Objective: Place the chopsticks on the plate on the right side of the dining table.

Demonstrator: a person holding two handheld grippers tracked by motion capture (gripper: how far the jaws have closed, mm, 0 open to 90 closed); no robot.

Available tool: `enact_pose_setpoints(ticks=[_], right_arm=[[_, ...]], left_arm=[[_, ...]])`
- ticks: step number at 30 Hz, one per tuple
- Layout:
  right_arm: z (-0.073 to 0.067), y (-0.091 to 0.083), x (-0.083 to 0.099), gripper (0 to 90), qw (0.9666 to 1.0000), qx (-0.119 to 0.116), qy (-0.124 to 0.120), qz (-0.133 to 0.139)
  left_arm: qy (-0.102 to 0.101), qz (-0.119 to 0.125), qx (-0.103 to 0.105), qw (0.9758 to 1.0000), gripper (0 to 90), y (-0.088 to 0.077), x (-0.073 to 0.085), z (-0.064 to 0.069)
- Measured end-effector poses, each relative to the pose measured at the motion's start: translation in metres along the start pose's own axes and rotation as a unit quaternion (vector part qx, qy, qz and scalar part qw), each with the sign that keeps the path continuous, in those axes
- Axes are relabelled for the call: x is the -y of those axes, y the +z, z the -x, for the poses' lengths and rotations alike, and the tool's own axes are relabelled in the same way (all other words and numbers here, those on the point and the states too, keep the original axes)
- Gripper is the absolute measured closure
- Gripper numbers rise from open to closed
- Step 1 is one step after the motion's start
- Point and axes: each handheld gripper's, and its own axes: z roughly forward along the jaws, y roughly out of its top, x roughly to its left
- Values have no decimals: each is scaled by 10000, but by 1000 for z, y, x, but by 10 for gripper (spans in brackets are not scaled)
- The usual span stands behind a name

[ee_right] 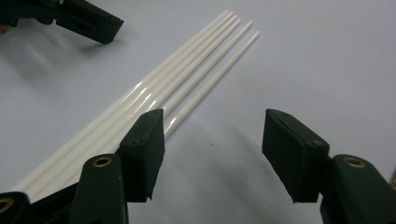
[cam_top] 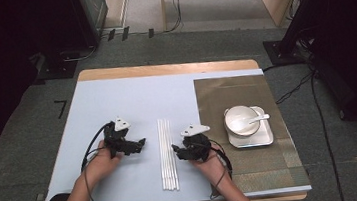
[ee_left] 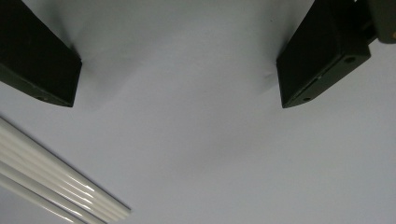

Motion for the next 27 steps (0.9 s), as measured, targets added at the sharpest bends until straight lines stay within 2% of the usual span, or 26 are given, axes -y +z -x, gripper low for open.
enact_pose_setpoints(ticks=[9,27], right_arm=[[-5,2,1,390,10000,11,66,28],[-12,5,2,438,9999,-92,-76,-23]], left_arm=[[0,0,1,10000,0,0,0,0],[10,-9,1,10000,0,0,0,0]])
